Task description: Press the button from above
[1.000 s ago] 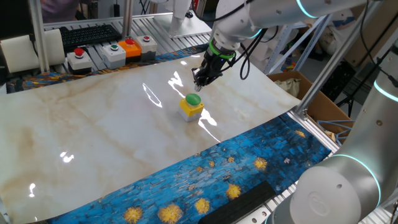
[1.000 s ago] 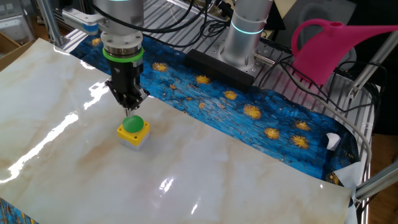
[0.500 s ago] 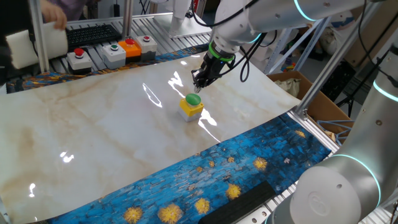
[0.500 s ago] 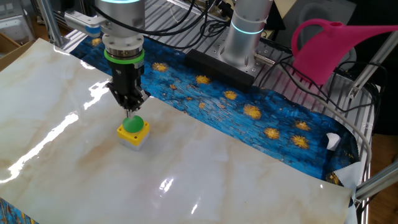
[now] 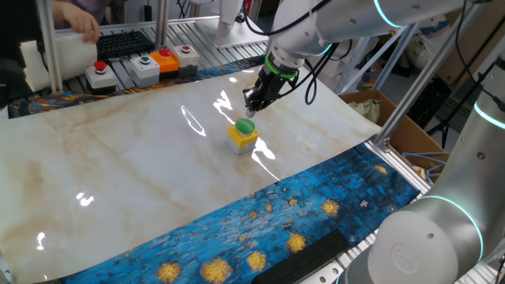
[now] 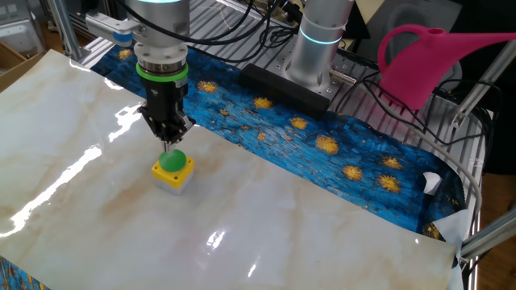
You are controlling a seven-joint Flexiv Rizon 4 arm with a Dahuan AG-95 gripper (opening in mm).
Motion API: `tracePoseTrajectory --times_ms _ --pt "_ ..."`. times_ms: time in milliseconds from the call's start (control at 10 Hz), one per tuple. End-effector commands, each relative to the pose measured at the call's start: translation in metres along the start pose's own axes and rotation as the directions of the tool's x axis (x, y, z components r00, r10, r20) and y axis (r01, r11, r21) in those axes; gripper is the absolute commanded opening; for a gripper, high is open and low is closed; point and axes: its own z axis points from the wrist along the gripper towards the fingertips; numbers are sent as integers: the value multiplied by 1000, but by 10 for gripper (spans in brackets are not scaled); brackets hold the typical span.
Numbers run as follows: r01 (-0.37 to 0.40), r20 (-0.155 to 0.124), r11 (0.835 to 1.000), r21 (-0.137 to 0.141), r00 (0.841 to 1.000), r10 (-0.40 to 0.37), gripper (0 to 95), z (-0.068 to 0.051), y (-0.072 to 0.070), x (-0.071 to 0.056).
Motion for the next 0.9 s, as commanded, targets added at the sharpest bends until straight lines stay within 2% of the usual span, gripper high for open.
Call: tracePoseTrajectory --times_ms 100,600,900 --pt "-11 2 1000 3 1000 11 0 0 0 0" --pt "-41 1 999 -1 999 41 0 0 0 0" --pt "-53 -1 999 -6 999 53 0 7 0 1"
